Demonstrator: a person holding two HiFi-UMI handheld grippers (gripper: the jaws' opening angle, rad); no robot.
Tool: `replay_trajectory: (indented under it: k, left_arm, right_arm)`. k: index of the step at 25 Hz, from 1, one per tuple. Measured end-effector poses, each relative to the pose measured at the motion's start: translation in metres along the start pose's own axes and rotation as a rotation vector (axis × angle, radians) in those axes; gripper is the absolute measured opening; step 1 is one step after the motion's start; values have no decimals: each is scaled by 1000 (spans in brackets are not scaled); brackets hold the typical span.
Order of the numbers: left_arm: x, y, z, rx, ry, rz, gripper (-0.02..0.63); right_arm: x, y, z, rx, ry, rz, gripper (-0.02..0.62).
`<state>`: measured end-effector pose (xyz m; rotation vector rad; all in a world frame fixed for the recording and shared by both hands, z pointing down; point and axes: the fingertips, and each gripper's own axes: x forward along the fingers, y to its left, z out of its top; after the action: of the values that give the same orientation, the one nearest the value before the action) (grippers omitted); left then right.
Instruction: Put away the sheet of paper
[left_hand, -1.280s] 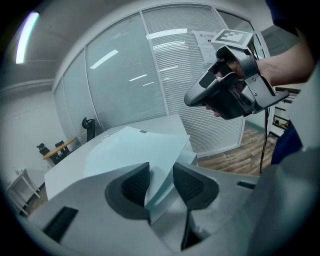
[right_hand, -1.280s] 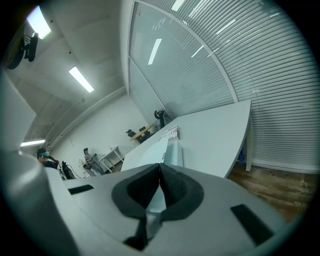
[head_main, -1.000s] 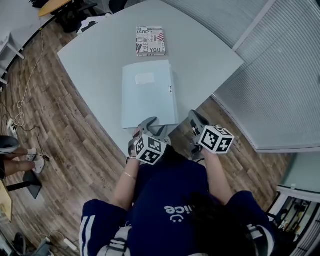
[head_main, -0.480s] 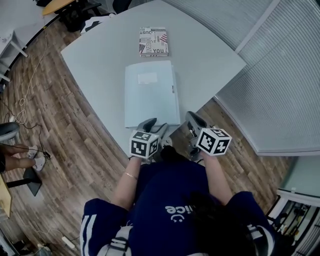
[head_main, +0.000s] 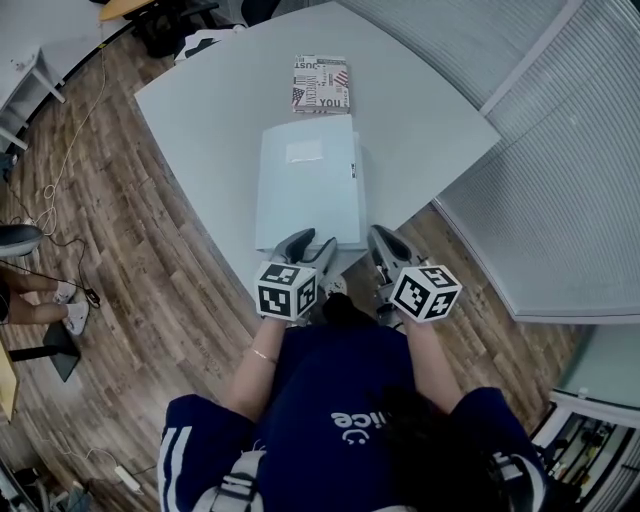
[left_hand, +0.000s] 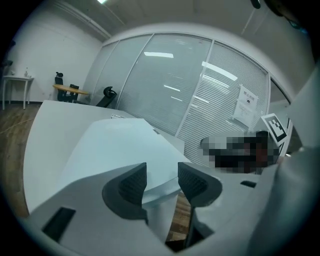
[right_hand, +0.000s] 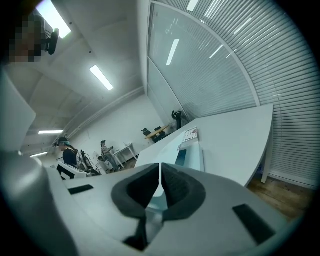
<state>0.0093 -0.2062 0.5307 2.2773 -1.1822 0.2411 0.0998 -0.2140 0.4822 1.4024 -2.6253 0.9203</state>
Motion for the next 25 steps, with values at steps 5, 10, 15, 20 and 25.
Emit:
replay_trajectory:
  k: [5, 10, 15, 20, 25]
  left_arm:
    - [-27, -5, 3, 31, -42, 14, 195]
    - [-55, -13, 2, 90, -93, 19, 193]
    - [-83, -22, 2, 146, -159, 34, 193]
    - [-94, -21, 0, 174, -171, 58, 191]
    - [-100, -10, -14, 169, -127, 121, 76]
  right_arm:
    - [0, 10, -1, -26, -8, 6, 12]
    - [-6, 16, -1, -50, -43, -11, 12]
    - [-13, 25, -15, -76, -24, -32, 11]
    - [-20, 39, -27, -152, -38, -52, 11]
    - [-27, 51, -36, -230, -50, -84, 9]
